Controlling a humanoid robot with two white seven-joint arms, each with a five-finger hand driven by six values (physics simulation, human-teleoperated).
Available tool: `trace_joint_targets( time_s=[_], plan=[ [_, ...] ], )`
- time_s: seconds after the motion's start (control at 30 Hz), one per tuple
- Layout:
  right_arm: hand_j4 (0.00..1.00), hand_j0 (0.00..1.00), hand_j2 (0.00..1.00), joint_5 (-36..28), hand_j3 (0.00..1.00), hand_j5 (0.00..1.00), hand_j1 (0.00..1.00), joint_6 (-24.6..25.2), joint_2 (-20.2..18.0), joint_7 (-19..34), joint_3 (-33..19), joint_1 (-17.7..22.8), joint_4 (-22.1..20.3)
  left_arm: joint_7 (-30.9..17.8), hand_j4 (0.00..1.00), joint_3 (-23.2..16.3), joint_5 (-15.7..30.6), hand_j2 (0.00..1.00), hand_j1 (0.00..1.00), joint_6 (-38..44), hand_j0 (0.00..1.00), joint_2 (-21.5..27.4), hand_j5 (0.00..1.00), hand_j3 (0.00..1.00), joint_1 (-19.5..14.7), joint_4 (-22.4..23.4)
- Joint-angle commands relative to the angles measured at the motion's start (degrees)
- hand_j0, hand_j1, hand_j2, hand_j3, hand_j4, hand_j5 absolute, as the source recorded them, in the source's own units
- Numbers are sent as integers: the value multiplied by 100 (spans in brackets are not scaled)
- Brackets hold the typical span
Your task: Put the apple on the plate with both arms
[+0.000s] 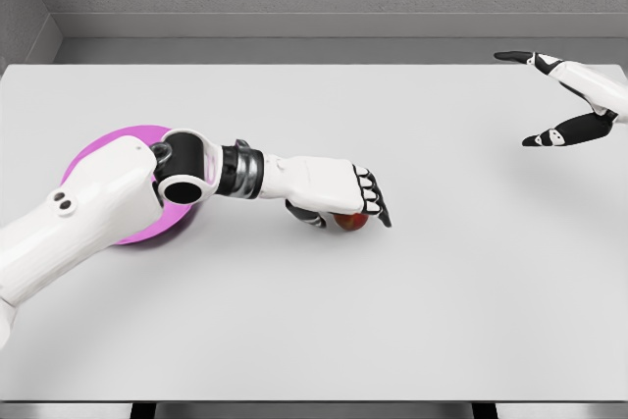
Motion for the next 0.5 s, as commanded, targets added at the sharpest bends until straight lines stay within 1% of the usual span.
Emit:
trace_joint_targets(
  time_s=[0.0,0.1,0.17,0.2,0.47],
  plan=[
    [100,100,100,-47,100,100,100,16,-2,-3,1,0,-13,3,85,6,-5,85,85,11,85,-18,85,85,0,23],
    [100,100,100,-47,100,100,100,16,-11,-3,1,0,-13,3,85,6,-31,85,85,11,85,-26,85,85,0,58],
    [100,100,100,-47,100,100,100,16,-11,-3,1,-9,-13,3,85,6,-75,85,85,11,85,-149,85,85,-26,313],
    [100,100,100,-47,100,100,100,16,-11,-3,1,-17,-13,3,85,6,-163,85,85,11,85,-185,85,85,-35,340],
    [100,100,100,-47,100,100,100,16,-11,-3,1,0,-13,3,84,6,-172,84,84,11,84,-272,84,84,-35,401]
  ],
)
